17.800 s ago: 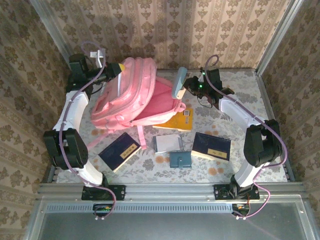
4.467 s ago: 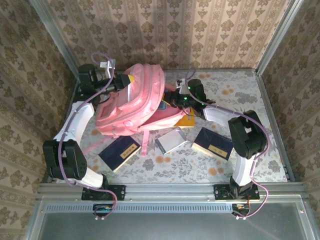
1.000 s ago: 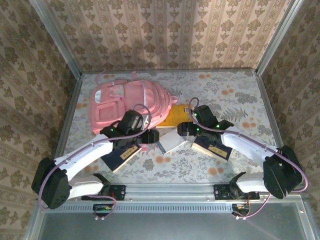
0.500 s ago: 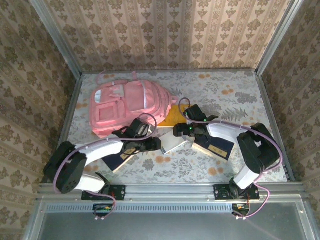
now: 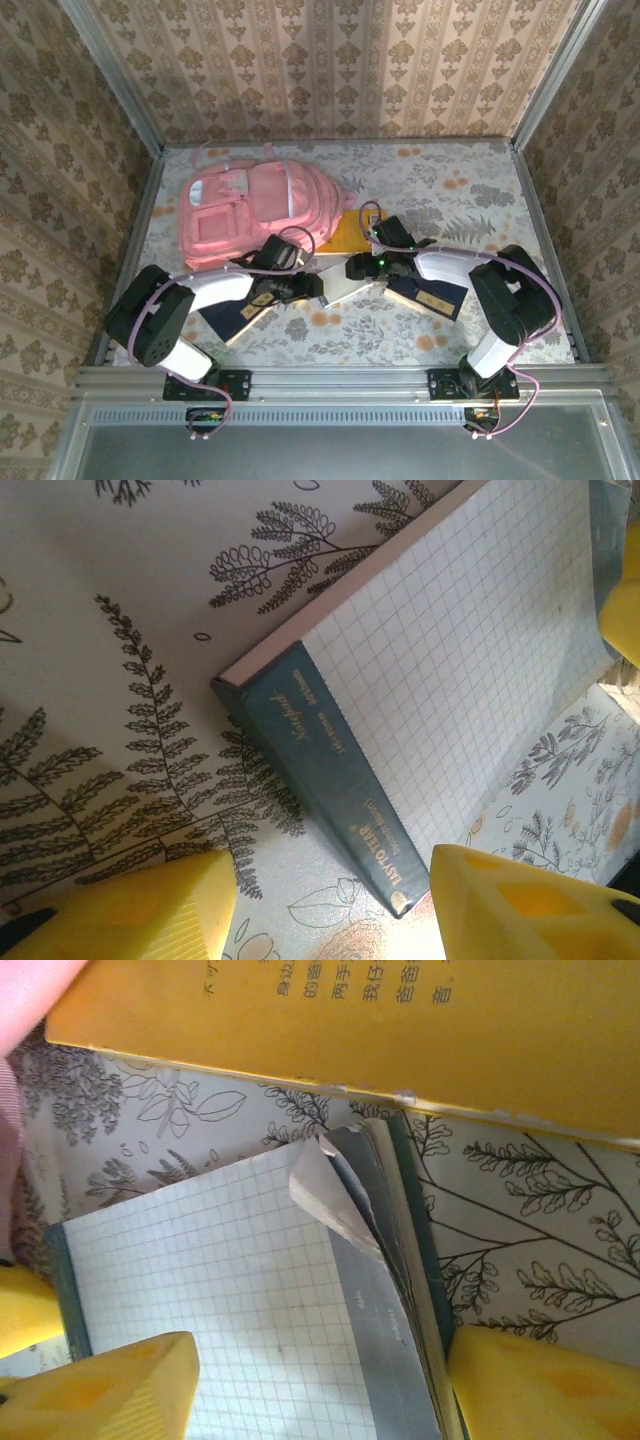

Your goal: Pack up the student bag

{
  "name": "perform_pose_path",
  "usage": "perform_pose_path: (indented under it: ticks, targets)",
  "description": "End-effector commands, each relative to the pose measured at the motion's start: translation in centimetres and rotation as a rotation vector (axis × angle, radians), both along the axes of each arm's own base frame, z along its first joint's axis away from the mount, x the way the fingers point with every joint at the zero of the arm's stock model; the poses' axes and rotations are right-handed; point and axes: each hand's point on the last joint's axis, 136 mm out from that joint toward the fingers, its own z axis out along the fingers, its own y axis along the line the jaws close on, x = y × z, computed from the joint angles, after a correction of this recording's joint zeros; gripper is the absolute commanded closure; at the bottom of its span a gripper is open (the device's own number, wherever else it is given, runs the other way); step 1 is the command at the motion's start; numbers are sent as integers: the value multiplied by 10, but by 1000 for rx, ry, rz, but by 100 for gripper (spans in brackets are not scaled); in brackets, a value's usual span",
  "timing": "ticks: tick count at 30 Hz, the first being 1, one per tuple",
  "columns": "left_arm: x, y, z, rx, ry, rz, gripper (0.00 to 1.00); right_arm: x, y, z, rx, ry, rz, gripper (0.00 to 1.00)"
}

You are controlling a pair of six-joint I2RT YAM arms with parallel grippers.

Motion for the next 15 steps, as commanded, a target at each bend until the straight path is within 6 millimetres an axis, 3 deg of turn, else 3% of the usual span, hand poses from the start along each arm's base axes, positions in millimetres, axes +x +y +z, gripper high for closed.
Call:
perform_pose_path:
  ticks: [1,9,15]
  targets:
    - [1,-6,-9,-18,30,-18,44,-26,3,-6,67,80,12,34]
    - [7,-12,-5,-47,31,-27,45,-42,5,-6,142,112,-14,53]
    - [14,-13,7,-65,6,-25,45,-41,3,-13,115,114,-20,58]
